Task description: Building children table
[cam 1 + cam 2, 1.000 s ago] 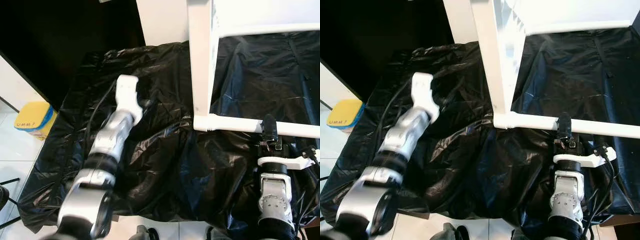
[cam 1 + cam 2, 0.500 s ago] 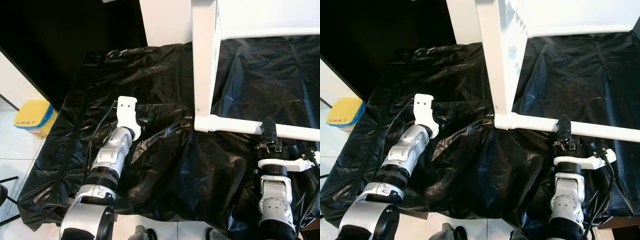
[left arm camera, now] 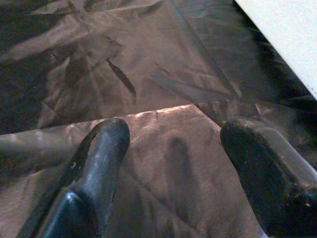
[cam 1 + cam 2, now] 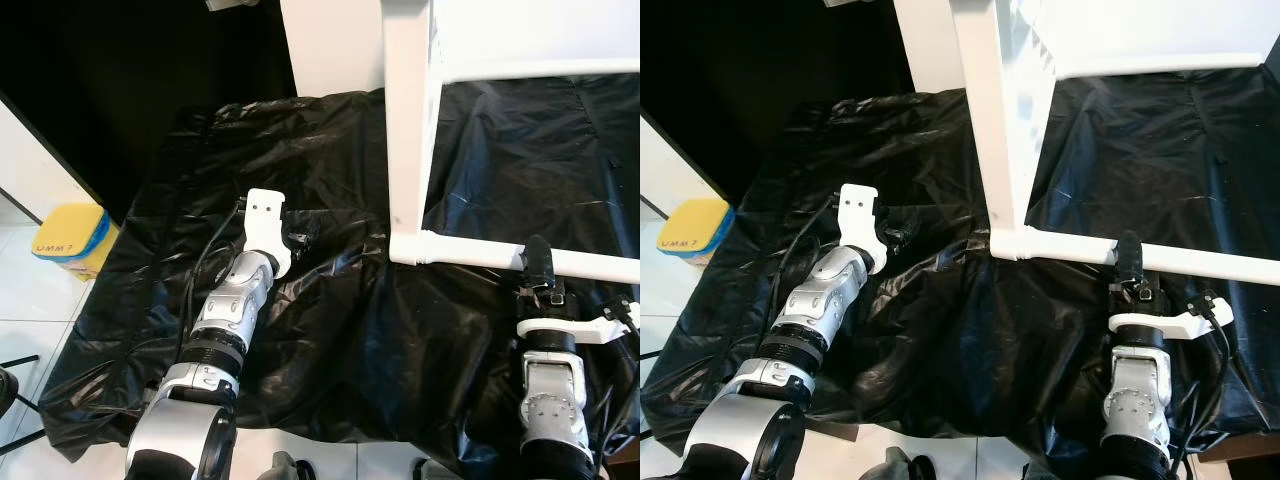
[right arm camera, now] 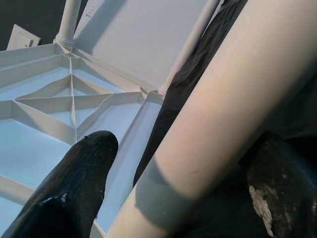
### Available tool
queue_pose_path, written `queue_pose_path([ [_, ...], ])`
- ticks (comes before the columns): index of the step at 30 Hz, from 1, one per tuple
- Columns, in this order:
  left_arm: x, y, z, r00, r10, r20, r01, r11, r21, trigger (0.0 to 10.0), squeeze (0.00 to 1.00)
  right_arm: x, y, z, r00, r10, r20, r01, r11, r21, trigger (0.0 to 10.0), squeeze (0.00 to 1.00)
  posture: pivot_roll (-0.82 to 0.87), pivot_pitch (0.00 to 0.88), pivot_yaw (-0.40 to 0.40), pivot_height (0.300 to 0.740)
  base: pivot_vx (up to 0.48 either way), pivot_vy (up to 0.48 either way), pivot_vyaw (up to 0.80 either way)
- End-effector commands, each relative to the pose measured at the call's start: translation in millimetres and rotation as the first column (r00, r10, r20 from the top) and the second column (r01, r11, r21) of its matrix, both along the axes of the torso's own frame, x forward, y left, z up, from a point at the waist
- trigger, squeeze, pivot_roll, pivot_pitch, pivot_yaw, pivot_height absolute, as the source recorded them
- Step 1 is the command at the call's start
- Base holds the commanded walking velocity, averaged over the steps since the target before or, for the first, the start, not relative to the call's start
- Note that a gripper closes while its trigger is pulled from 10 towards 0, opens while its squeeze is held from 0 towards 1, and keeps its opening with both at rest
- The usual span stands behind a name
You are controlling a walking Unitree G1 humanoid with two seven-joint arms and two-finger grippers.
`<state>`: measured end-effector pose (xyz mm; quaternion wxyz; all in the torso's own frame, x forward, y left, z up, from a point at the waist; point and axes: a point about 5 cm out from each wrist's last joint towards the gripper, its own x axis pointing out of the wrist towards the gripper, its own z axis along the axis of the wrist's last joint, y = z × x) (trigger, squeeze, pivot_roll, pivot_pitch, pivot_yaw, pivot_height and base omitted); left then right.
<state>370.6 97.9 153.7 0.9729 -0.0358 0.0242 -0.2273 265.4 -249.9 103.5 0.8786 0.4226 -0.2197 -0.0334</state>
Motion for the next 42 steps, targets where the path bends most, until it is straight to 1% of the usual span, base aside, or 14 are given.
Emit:
queue_pose_path([
  [1,-0.1,4.2,-5,1.0,-0.003,-0.02,0.003,1.0,0.002,10.0,0.0,-147.4,19.3,-64,0.755,-0.351,-0.554,0.091,0.893,-0.441,10.0,0.0,-0.23,0.114,0.129,0.74,0.0,0.476,0.0],
  [9,0.4,6.4,-3,1.0,0.007,-0.004,-0.007,1.0,0.014,10.0,0.0,-143.0,21.5,-67,0.76,-0.336,-0.557,0.078,0.897,-0.434,10.0,0.0,-0.22,0.109,0.132,0.74,0.0,0.06,0.0],
  [13,0.5,7.7,-3,1.0,0.005,-0.007,-0.005,1.0,0.006,10.0,0.0,-148.7,17.0,-71,0.741,-0.358,-0.568,0.09,0.891,-0.445,10.0,0.0,-0.22,0.115,0.138,0.74,0.0,0.0,0.0],
  [20,-0.5,9.9,-3,1.0,0.001,-0.017,-0.001,1.0,0.006,10.0,0.0,-148.3,17.9,-76,0.735,-0.359,-0.575,0.086,0.891,-0.445,10.0,0.0,-0.21,0.132,0.141,0.74,0.0,0.367,0.0],
  [26,-1.4,13.3,-4,1.0,0.009,-0.01,-0.009,1.0,0.024,10.0,0.0,-148.3,18.1,-81,0.731,-0.351,-0.585,0.076,0.894,-0.442,10.0,0.0,-0.19,0.14,0.143,0.74,0.0,0.0,0.0],
  [28,-1.5,14.4,-4,1.0,0.012,-0.009,-0.012,1.0,0.02,10.0,0.0,-152.5,17.7,-83,0.721,-0.359,-0.593,0.075,0.891,-0.448,10.0,0.0,-0.19,0.141,0.141,0.74,0.0,0.0,0.0],
  [32,-3.3,15.5,-6,1.0,0.008,-0.017,-0.008,1.0,0.025,10.0,0.0,-175.5,15.5,-93,0.687,-0.367,-0.628,0.054,0.887,-0.459,10.0,0.0,-0.19,0.146,0.138,0.74,0.0,0.0,0.0],
  [33,-3.9,16.8,-6,1.0,0.009,-0.016,-0.008,1.0,0.027,10.0,0.0,-187.5,14.7,-97,0.69,-0.352,-0.633,0.038,0.89,-0.454,10.0,0.0,-0.2,0.143,0.14,0.74,0.0,0.0,0.0],
  [34,-4.1,17.0,-6,1.0,0.009,-0.015,-0.008,1.0,0.028,10.0,0.0,-191.0,15.0,-97,0.695,-0.343,-0.632,0.027,0.891,-0.453,10.0,0.0,-0.2,0.143,0.14,0.74,0.0,0.0,0.0],
  [35,-4.2,16.8,-6,1.0,0.006,-0.015,-0.006,1.0,0.028,10.0,0.0,-195.1,14.2,-97,0.689,-0.363,-0.627,0.009,0.87,-0.493,10.0,0.0,-0.2,0.142,0.142,0.74,0.0,0.0,0.0],
  [36,-4.4,14.7,-7,1.0,-0.007,-0.016,0.007,1.0,0.028,10.0,0.0,-199.2,10.6,-94,0.687,-0.433,-0.583,0.01,0.809,-0.588,10.0,0.0,-0.21,0.14,0.145,0.74,0.0,0.0,0.0],
  [38,-4.5,12.2,-7,1.0,-0.017,-0.018,0.018,0.999,0.028,10.0,0.0,-198.5,9.2,-91,0.701,-0.46,-0.545,0.013,0.773,-0.635,10.0,0.0,-0.22,0.138,0.148,0.74,0.0,0.0,0.0],
  [41,-5.1,5.5,-9,0.999,-0.028,-0.033,0.029,0.999,0.033,10.0,0.0,-182.9,12.5,-77,0.772,-0.442,-0.457,0.02,0.735,-0.677,10.0,0.0,-0.23,0.136,0.15,0.74,0.0,0.0,0.0],
  [42,-5.4,4.3,-10,0.999,-0.03,-0.035,0.031,0.999,0.033,10.0,0.0,-179.6,13.0,-75,0.783,-0.436,-0.444,0.012,0.725,-0.689,10.0,0.0,-0.23,0.134,0.149,0.74,0.0,0.0,0.0],
])
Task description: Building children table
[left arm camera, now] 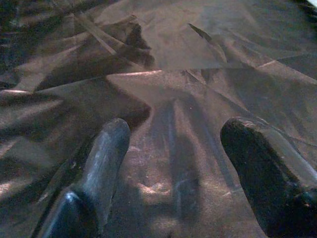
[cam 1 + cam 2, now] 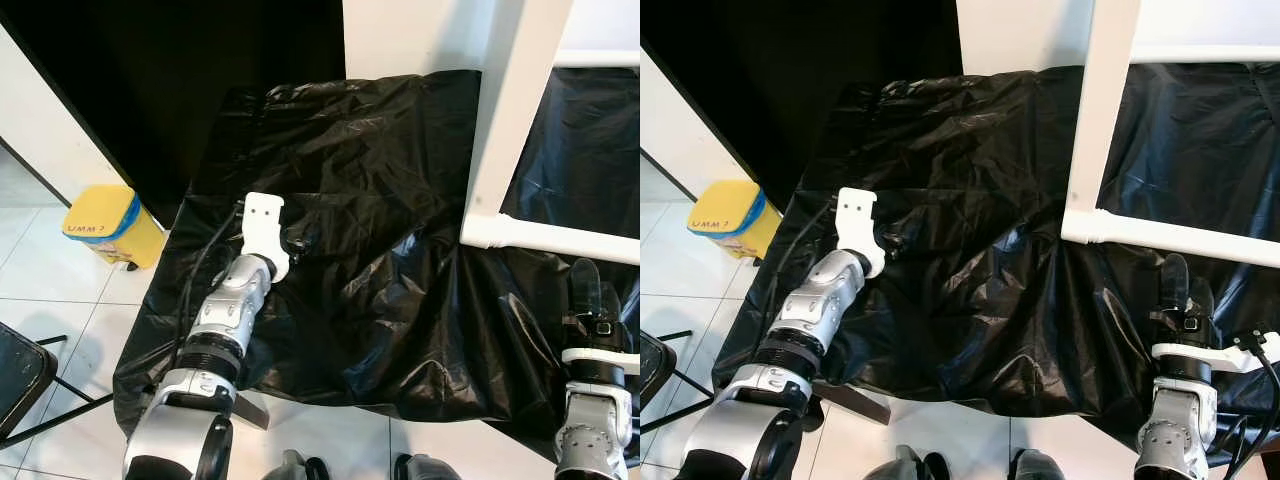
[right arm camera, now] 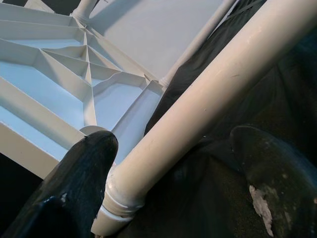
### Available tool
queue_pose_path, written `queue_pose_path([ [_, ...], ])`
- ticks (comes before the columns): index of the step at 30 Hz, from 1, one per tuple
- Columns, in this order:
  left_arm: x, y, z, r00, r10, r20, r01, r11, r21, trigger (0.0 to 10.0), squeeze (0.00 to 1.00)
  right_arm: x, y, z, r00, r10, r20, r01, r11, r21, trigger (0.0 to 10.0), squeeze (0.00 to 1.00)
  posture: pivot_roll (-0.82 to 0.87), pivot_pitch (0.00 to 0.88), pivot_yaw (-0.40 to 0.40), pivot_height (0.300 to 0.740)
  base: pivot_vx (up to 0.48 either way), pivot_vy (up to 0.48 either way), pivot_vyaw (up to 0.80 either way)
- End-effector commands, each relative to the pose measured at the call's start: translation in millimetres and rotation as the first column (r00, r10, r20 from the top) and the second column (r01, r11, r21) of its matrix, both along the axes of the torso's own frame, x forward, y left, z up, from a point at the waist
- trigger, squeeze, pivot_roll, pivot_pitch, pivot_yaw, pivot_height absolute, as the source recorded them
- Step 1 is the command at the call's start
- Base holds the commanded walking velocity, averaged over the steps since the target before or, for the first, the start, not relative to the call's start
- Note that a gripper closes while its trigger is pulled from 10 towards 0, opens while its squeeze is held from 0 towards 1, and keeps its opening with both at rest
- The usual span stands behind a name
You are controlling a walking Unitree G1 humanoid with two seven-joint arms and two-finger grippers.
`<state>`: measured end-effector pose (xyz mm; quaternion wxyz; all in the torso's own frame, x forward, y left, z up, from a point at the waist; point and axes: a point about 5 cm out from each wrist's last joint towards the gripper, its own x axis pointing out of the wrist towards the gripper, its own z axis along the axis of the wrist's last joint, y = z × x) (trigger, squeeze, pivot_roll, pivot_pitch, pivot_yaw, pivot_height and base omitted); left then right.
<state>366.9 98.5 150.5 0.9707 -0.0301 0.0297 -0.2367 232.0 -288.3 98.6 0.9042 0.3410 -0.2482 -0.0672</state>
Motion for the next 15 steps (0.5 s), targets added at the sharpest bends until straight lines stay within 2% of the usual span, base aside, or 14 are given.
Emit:
queue_pose_path([
  [1,-2.4,1.4,-7,0.999,-0.015,-0.03,0.016,1.0,0.018,10.0,0.0,-139.8,53.7,-67,0.798,-0.324,-0.509,-0.006,0.84,-0.543,10.0,0.0,-0.23,0.131,0.147,0.74,0.0,0.0,0.0],
  [5,-6.0,-2.3,-9,0.999,-0.019,-0.03,0.019,1.0,0.007,10.0,0.0,-126.5,57.1,-59,0.832,-0.287,-0.475,-0.045,0.818,-0.573,10.0,0.0,-0.22,0.123,0.133,0.74,0.0,0.0,0.0],
  [9,-10.0,-4.4,-10,0.999,-0.023,-0.026,0.022,1.0,-0.005,10.0,0.0,-116.9,62.0,-52,0.843,-0.266,-0.468,-0.06,0.817,-0.573,10.0,0.0,-0.21,0.12,0.124,0.74,0.0,0.0,0.0],
  [15,-12.6,-5.7,-10,0.999,-0.027,-0.022,0.027,1.0,-0.013,10.0,0.0,-110.7,67.5,-47,0.851,-0.252,-0.462,-0.071,0.815,-0.575,10.0,0.0,-0.21,0.115,0.12,0.74,0.0,0.0,0.0],
])
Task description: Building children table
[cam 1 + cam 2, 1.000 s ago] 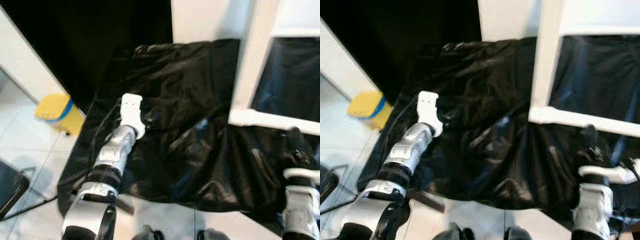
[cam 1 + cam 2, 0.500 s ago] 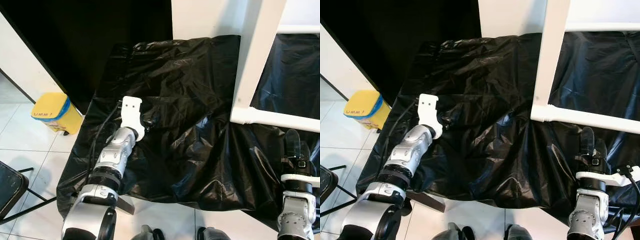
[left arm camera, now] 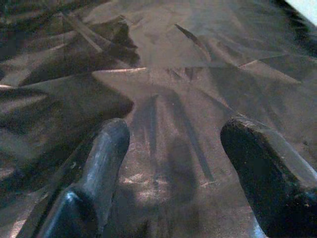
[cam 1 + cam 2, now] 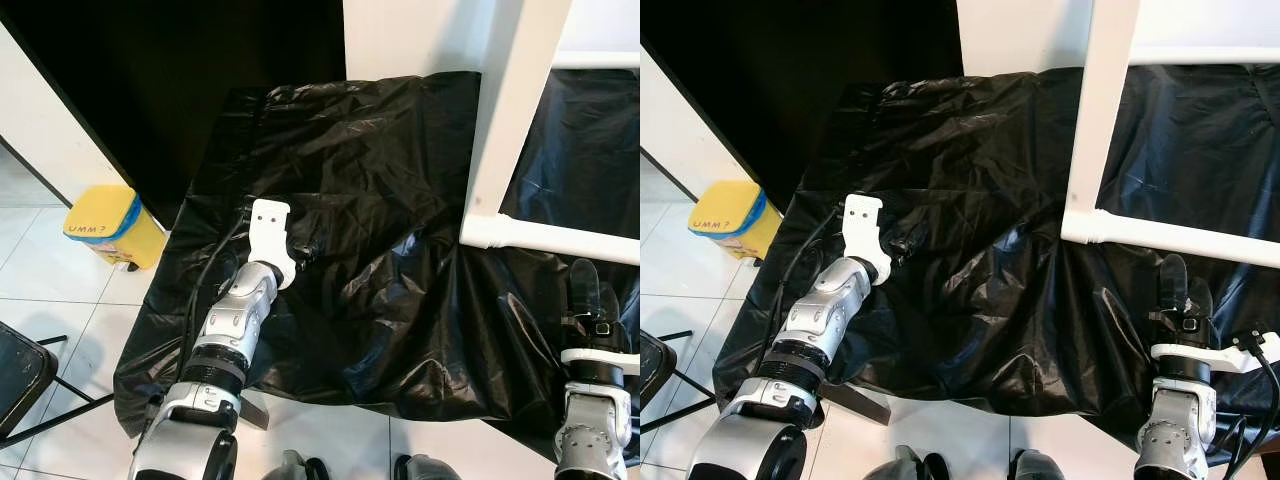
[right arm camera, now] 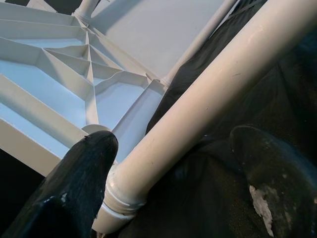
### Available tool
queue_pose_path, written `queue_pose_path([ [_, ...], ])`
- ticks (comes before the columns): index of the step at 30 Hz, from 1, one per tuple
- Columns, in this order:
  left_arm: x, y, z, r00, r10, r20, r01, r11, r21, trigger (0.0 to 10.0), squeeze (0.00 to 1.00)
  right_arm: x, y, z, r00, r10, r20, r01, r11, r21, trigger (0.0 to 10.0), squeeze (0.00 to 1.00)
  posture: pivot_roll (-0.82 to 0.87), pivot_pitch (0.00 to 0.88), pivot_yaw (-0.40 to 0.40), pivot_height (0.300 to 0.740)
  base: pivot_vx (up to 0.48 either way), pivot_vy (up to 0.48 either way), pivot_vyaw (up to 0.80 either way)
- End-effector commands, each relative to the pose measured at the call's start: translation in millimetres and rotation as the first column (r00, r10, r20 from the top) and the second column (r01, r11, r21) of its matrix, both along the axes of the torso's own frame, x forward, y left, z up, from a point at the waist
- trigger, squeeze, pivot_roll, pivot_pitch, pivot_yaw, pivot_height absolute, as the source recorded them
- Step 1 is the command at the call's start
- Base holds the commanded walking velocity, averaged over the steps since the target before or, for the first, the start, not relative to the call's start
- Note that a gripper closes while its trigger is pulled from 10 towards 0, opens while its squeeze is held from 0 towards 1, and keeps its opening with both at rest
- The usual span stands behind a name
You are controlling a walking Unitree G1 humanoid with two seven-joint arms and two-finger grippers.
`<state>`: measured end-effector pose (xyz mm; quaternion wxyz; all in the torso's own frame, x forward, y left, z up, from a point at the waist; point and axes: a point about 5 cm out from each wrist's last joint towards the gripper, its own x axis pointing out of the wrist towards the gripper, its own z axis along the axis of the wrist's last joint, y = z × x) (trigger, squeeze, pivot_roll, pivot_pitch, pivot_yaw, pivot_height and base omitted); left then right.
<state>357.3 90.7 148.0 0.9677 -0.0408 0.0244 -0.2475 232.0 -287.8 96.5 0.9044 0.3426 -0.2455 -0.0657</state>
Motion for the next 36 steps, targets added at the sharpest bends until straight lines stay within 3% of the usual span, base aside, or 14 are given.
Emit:
queue_pose_path([
  [1,-3.2,1.8,-7,1.0,-0.006,-0.029,0.007,1.0,0.01,10.0,0.0,-109.7,67.7,-44,0.855,-0.252,-0.454,-0.069,0.811,-0.581,10.0,0.0,-0.21,0.116,0.121,0.74,0.0,0.0,0.0],
  [14,-4.6,4.3,-7,0.999,0.009,-0.043,-0.008,1.0,0.007,10.0,0.0,-105.0,72.2,-43,0.859,-0.234,-0.455,-0.087,0.809,-0.581,10.0,0.0,-0.19,0.122,0.111,0.74,0.0,0.0,0.0],
  [25,-4.8,7.0,-9,0.998,0.03,-0.062,-0.029,1.0,0.006,10.0,0.0,-103.3,71.2,-47,0.857,-0.224,-0.465,-0.105,0.807,-0.581,10.0,0.0,-0.19,0.125,0.104,0.74,-0.281,0.0,0.0],
  [30,-3.8,10.2,-2,0.998,0.049,-0.034,-0.05,0.998,-0.032,10.0,0.0,-103.6,69.6,-48,0.856,-0.22,-0.468,-0.113,0.804,-0.584,10.0,0.0,-0.18,0.129,0.096,0.74,0.0,0.0,0.0],
  [36,-7.6,12.2,4,0.999,0.045,0.007,-0.045,0.996,-0.078,10.0,0.0,-103.3,67.5,-41,0.885,-0.157,-0.438,-0.174,0.762,-0.624,10.0,0.0,-0.18,0.117,0.078,0.74,0.0,0.0,0.0],
])
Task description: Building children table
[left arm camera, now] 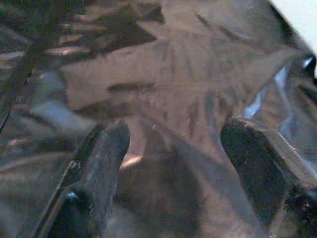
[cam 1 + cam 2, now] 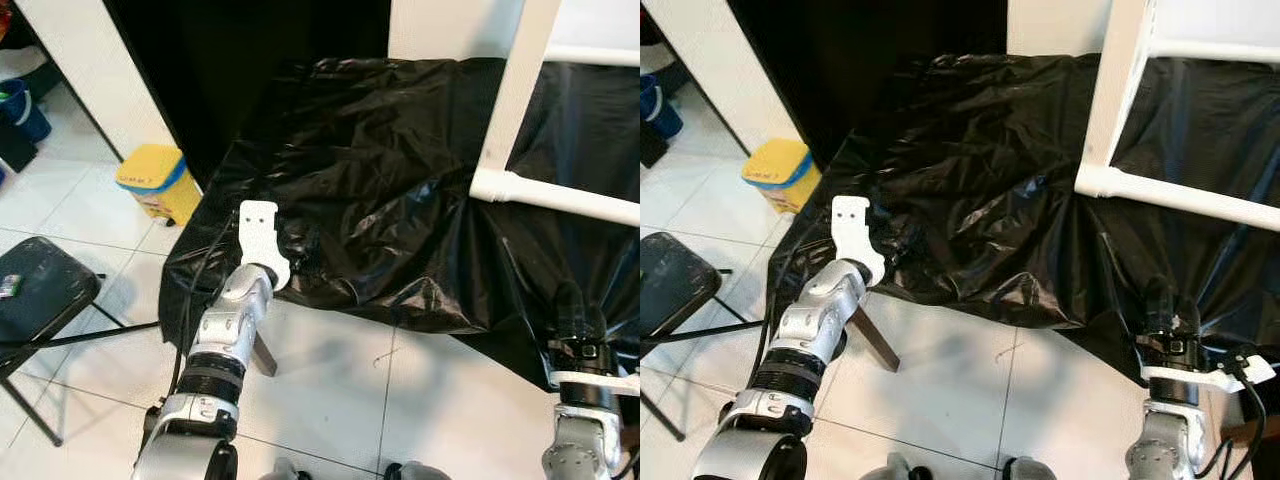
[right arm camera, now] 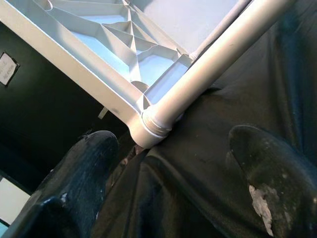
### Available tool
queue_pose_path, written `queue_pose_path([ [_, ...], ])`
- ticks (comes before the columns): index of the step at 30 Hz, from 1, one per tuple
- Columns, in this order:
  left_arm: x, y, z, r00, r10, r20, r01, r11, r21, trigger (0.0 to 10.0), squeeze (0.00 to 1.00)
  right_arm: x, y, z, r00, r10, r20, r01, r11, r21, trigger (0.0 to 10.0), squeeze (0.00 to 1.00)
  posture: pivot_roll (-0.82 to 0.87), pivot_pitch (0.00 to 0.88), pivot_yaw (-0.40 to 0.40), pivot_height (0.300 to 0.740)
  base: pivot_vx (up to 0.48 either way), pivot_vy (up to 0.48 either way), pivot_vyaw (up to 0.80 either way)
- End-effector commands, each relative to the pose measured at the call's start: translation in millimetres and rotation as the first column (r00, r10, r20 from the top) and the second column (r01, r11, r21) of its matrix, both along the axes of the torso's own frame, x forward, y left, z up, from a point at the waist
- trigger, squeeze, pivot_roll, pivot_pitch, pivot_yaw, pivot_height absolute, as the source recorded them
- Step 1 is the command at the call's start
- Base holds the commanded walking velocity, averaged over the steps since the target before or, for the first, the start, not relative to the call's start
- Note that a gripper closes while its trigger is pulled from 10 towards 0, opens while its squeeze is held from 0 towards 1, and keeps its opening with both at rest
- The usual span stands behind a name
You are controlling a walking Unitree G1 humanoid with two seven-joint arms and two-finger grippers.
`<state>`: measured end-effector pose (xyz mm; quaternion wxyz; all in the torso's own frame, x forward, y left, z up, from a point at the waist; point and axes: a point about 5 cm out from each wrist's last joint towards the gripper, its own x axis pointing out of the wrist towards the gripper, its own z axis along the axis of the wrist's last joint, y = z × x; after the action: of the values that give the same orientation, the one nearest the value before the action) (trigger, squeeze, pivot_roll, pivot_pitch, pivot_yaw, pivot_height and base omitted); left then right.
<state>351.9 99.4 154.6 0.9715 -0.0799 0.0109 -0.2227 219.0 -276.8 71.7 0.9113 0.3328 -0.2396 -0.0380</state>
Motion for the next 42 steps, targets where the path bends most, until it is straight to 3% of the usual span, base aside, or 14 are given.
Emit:
queue_pose_path([
  [1,-4.7,0.9,1,0.999,-0.039,0.033,0.039,0.999,-0.005,10.0,0.0,-94.8,57.3,-20,0.893,-0.168,-0.417,-0.154,0.757,-0.635,10.0,0.0,-0.18,0.114,0.075,0.74,0.0,0.0,0.0],
  [4,-7.7,-2.8,8,0.995,-0.083,0.063,0.086,0.996,-0.039,10.0,0.0,-103.4,59.0,-28,0.881,-0.144,-0.45,-0.207,0.738,-0.642,10.0,0.0,-0.18,0.106,0.069,0.74,0.0,0.0,0.0],
  [8,-6.2,-2.0,9,0.996,-0.073,0.053,0.076,0.996,-0.046,10.0,0.0,-108.2,63.5,-30,0.876,-0.138,-0.462,-0.22,0.739,-0.637,10.0,0.0,-0.18,0.099,0.068,0.74,0.0,0.0,0.0],
  [23,-3.1,0.7,12,0.996,-0.046,0.07,0.049,0.998,-0.045,10.0,0.0,-107.0,63.8,-41,0.864,-0.128,-0.488,-0.241,0.745,-0.622,10.0,0.0,-0.18,0.079,0.073,0.74,-0.071,0.0,0.0],
  [32,-1.5,3.6,15,0.997,-0.019,0.074,0.022,0.999,-0.036,10.0,0.0,-105.0,54.7,-62,0.82,-0.174,-0.546,-0.235,0.767,-0.597,10.0,0.0,-0.17,0.081,0.068,0.74,0.0,0.0,0.0],
  [34,-0.9,4.7,15,0.997,-0.008,0.073,0.01,1.0,-0.026,10.0,0.0,-101.5,49.4,-69,0.8,-0.195,-0.568,-0.224,0.781,-0.583,10.0,0.0,-0.17,0.083,0.063,0.74,0.0,0.0,0.0],
  [35,-0.2,5.8,14,0.998,0.005,0.065,-0.004,1.0,-0.018,10.0,0.0,-93.6,42.6,-77,0.769,-0.216,-0.601,-0.22,0.794,-0.567,10.0,0.0,-0.16,0.086,0.058,0.74,0.0,0.0,0.0],
  [36,-0.2,5.8,14,0.998,0.005,0.065,-0.004,1.0,-0.018,10.0,0.0,-93.6,42.6,-77,0.769,-0.216,-0.601,-0.22,0.794,-0.567,10.0,0.0,-0.16,0.086,0.058,0.74,0.0,0.0,0.0],
  [38,1.0,6.4,12,0.998,0.029,0.048,-0.029,1.0,-0.009,10.0,0.0,-71.8,28.5,-95,0.675,-0.261,-0.69,-0.218,0.823,-0.525,10.0,0.0,-0.15,0.091,0.048,0.74,0.0,0.0,0.0],
  [39,1.0,6.4,12,0.998,0.029,0.048,-0.029,1.0,-0.009,10.0,0.0,-71.8,28.5,-95,0.675,-0.261,-0.69,-0.218,0.823,-0.525,10.0,0.0,-0.15,0.091,0.048,0.74,0.0,0.0,0.0],
  [40,1.2,6.5,11,0.998,0.038,0.041,-0.037,0.999,-0.009,10.0,0.0,-61.5,23.5,-102,0.625,-0.27,-0.733,-0.226,0.836,-0.501,10.0,0.0,-0.15,0.091,0.048,0.74,0.0,0.0,0.0],
  [41,1.2,6.5,11,0.998,0.038,0.041,-0.037,0.999,-0.009,10.0,0.0,-61.5,23.5,-102,0.625,-0.27,-0.733,-0.226,0.836,-0.501,10.0,0.0,-0.15,0.091,0.048,0.74,0.0,0.0,0.0],
  [42,1.4,6.3,11,0.998,0.042,0.037,-0.042,0.999,-0.009,10.0,0.0,-55.7,20.6,-105,0.593,-0.275,-0.757,-0.23,0.843,-0.487,10.0,0.0,-0.14,0.093,0.049,0.74,0.0,0.0,0.0],
])
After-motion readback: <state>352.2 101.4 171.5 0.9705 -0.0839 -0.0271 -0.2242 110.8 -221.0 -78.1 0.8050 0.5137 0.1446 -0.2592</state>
